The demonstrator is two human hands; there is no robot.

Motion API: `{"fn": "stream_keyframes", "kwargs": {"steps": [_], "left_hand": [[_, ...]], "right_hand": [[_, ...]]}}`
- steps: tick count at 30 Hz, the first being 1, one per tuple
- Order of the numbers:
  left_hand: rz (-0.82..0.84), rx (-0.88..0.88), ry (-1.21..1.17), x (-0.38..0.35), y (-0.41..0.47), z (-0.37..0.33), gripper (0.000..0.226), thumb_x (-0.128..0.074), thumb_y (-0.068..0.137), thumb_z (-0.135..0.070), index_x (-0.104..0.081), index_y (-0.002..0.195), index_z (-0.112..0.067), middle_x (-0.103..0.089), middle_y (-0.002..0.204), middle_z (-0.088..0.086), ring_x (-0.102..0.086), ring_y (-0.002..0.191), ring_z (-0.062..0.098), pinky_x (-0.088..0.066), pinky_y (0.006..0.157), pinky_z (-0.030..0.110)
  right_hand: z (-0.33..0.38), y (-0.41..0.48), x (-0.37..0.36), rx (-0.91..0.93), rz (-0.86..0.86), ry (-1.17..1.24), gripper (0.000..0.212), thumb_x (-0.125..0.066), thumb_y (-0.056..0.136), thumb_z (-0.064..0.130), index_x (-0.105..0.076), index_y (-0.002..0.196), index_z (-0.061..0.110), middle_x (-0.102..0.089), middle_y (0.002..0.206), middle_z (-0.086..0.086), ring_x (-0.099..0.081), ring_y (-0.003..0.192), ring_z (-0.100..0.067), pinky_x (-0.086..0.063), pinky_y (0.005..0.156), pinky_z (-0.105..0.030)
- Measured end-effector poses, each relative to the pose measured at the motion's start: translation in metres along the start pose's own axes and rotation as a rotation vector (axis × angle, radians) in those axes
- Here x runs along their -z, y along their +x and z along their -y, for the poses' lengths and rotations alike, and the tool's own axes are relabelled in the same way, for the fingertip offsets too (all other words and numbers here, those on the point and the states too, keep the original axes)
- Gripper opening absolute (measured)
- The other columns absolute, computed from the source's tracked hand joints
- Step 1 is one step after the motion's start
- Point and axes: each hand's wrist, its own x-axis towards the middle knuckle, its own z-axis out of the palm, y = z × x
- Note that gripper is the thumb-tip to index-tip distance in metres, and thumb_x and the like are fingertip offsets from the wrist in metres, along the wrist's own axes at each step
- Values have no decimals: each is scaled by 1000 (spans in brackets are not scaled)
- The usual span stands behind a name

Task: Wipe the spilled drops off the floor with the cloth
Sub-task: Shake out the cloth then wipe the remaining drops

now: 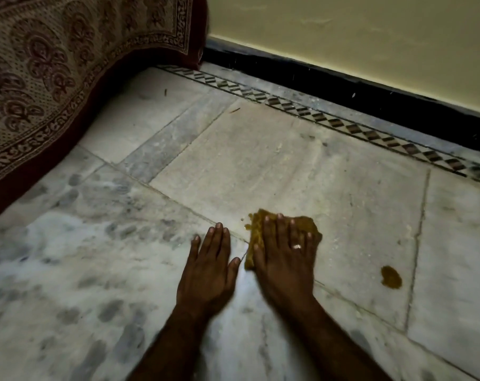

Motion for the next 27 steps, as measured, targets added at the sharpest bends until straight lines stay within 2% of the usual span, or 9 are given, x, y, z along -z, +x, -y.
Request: {"fn": "stream_keyframes", "kwargs": {"steps": [3, 7, 10, 14, 17, 19, 22, 24, 27], "left_hand": [[-10, -3, -7, 3, 0, -1, 65, -27, 99, -38, -30, 153, -3, -23, 162, 14, -22, 151, 28, -14, 120, 48], [-2, -62, 5, 10, -2, 1, 68, -37, 90, -32, -38, 148, 3, -33, 157, 22, -34, 145, 37, -26, 117, 56], [22, -82, 12, 12, -3, 2, 71, -35, 87, -33, -39, 147, 4, -35, 156, 24, -35, 145, 38, -33, 115, 59], [8, -47, -21, 7, -2, 2, 72, -31, 88, -33, -36, 148, 5, -32, 157, 24, -30, 147, 38, -29, 118, 58], [11, -5, -68, 6, -1, 5, 75, -24, 89, -37, -27, 151, 4, -22, 161, 22, -19, 151, 35, -18, 123, 52], [6, -18, -59, 6, -3, 4, 73, -24, 90, -36, -27, 151, 4, -22, 161, 22, -20, 151, 35, -17, 123, 52], [18, 7, -58, 2, -1, 2, 71, -23, 94, -36, -25, 153, 2, -21, 162, 19, -20, 152, 31, -15, 124, 50], [10, 29, -52, -4, 1, 3, 70, -24, 96, -40, -25, 154, 0, -20, 163, 18, -19, 152, 28, -14, 124, 48], [7, 43, -42, -9, 2, 4, 69, -25, 98, -43, -27, 154, -2, -22, 163, 17, -19, 152, 27, -12, 124, 47]], "right_hand": [[34, 27, -6, 53, -14, 12, 56, -44, 102, 44, -45, 153, 20, -42, 159, -12, -40, 146, -37, -26, 118, -64], [5, 2, -9, 256, 122, 4, 59, -34, 103, 48, -33, 158, 28, -27, 167, -5, -23, 154, -30, -19, 121, -62], [-14, 14, -5, 149, 154, 0, 61, -33, 101, 49, -29, 159, 29, -25, 168, -4, -23, 155, -30, -17, 121, -61], [28, 50, -16, 102, 216, 8, 63, -22, 102, 57, -13, 161, 37, -8, 170, -5, -4, 157, -35, 3, 122, -63], [30, 41, -14, 201, 155, 50, 56, -35, 102, 56, -36, 155, 38, -26, 166, -9, -19, 154, -37, -11, 121, -65], [4, 19, -6, 220, 139, 56, 55, -38, 101, 56, -44, 152, 37, -35, 163, -9, -28, 152, -36, -16, 120, -65], [-54, 2, 6, 74, 153, 2, 57, -33, 101, 57, -38, 154, 38, -35, 164, -9, -29, 151, -36, -17, 119, -65], [-76, 20, 11, -67, 211, -70, 61, -28, 101, 58, -24, 159, 40, -26, 167, -9, -21, 153, -36, -9, 120, -65], [-59, 47, 10, -123, 269, -29, 62, -27, 101, 56, -22, 160, 37, -21, 168, -9, -16, 154, -37, 2, 119, -66]]}}
